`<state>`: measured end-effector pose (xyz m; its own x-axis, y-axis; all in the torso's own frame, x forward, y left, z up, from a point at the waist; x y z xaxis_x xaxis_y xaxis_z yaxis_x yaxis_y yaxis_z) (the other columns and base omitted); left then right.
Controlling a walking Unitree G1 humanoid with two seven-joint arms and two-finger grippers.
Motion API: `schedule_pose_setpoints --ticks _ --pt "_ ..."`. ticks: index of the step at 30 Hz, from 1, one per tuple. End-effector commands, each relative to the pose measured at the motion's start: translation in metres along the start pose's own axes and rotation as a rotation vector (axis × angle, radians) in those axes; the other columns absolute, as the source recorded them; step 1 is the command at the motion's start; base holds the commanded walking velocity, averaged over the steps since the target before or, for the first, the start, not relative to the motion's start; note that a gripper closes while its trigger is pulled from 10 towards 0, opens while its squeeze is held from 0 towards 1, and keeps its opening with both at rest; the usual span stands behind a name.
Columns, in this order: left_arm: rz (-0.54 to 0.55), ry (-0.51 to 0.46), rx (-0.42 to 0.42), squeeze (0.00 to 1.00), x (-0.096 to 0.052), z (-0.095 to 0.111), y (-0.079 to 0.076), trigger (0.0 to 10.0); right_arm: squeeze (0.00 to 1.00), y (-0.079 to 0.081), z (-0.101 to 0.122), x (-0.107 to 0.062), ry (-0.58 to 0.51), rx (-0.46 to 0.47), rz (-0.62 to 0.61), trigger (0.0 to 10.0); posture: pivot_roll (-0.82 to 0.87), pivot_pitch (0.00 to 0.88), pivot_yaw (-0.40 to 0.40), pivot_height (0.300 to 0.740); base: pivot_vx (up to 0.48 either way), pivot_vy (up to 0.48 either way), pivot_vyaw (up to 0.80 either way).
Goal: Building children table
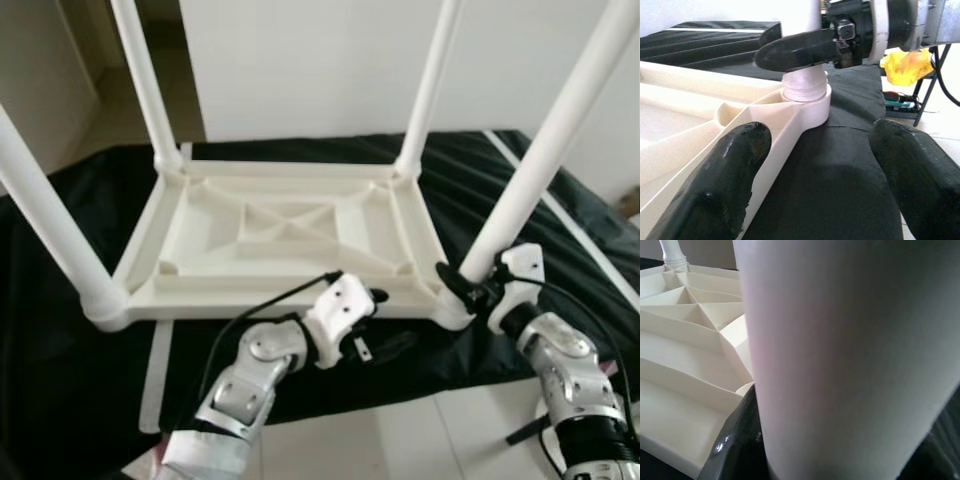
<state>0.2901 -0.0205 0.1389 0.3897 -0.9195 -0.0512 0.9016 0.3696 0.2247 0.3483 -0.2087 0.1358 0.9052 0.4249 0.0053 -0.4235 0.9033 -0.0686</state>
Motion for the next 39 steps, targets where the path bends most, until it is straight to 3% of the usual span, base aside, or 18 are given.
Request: schedule_pose_setpoints --ticks 1,3,4,5,6,12,14,16,22,28,30,32,35,39 --pt "0.071 -0.004 -0.003 0.00 -0.001 0.002 0.007 10.0 0.00 0.004 -0.012 -0.003 0.039 0.011 0.032 0.0 0.05 0.000 -0.050 0.740 0.000 0.000 0.00" --pt "0.070 -0.005 -0.003 0.00 0.000 0.003 0.006 10.0 0.00 0.003 -0.011 -0.003 0.033 0.013 0.022 0.0 0.05 0.000 -0.048 0.740 0.000 0.000 0.00" --pt "0.068 -0.006 -0.005 0.00 0.000 0.003 0.006 10.0 0.00 -0.003 -0.010 -0.004 0.029 0.016 -0.015 3.6 0.04 0.000 -0.042 0.740 0.000 0.000 0.00" --pt "0.068 -0.006 -0.005 0.00 0.000 0.003 0.006 10.0 0.00 -0.003 -0.010 -0.004 0.029 0.016 -0.015 3.6 0.04 0.000 -0.042 0.740 0.000 0.000 0.00" --pt "0.066 -0.006 -0.006 0.00 0.000 0.003 0.005 10.0 0.00 -0.005 -0.009 -0.004 0.025 0.020 -0.034 10.0 0.04 0.000 -0.039 0.740 0.000 0.000 0.00" --pt "0.057 -0.001 0.001 0.00 -0.001 0.003 0.006 10.0 0.00 -0.012 -0.002 -0.001 0.013 0.033 -0.137 10.0 0.04 0.000 -0.032 0.740 0.000 0.000 0.00" --pt "0.055 0.002 0.004 0.00 -0.001 0.003 0.007 10.0 0.00 -0.016 0.004 0.000 -0.024 0.087 -0.250 10.0 0.04 0.000 -0.031 0.740 0.000 0.000 0.00" --pt "0.055 0.002 0.004 0.00 -0.001 0.003 0.007 10.0 0.00 -0.016 0.004 0.000 -0.024 0.087 -0.250 10.0 0.04 0.000 -0.031 0.740 0.000 0.000 0.00" --pt "0.051 0.003 0.001 0.00 -0.002 0.003 0.005 10.0 0.00 -0.010 0.005 0.006 -0.048 0.173 -0.423 10.0 0.05 0.000 -0.027 0.740 0.000 0.000 0.00" --pt "0.048 0.005 0.004 0.00 -0.002 0.003 0.006 10.0 0.00 -0.008 -0.016 0.006 0.044 0.205 -0.678 10.0 0.05 0.000 -0.030 0.740 0.000 0.000 0.00" --pt "0.051 0.004 0.004 0.00 -0.002 0.003 0.007 10.0 0.00 -0.007 -0.017 0.001 0.061 0.153 -0.845 10.0 0.05 0.000 -0.033 0.740 0.000 0.000 0.00" --pt "0.055 0.002 0.000 0.00 -0.001 0.003 0.006 10.0 0.00 -0.001 -0.023 -0.006 0.083 0.188 -0.991 10.0 0.05 0.000 -0.039 0.740 0.000 0.000 0.00" --pt "0.056 0.000 -0.004 0.00 -0.001 0.003 0.006 10.0 0.00 0.003 -0.027 -0.006 0.095 0.221 -1.014 10.0 0.05 0.000 -0.039 0.740 0.000 0.000 0.00" --pt "0.055 0.000 -0.010 0.00 -0.002 0.002 0.002 10.0 0.00 0.013 -0.018 0.000 0.041 0.242 -0.923 10.0 0.05 0.000 -0.044 0.740 0.000 0.000 0.00"
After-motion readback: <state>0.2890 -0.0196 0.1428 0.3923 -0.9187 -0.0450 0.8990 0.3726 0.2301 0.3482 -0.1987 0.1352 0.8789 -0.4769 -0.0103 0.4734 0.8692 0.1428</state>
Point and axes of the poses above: a point about 5 cm out from each wrist's last joint towards the gripper, its own x axis pointing out of the wrist towards the gripper, its own z axis along the axis of the wrist's last joint, y = z × x, the point moved 5 cm from there along x, pointing out of the wrist towards the gripper, and after that the axes turned 2 degrees about x, right-handed, at the moved point
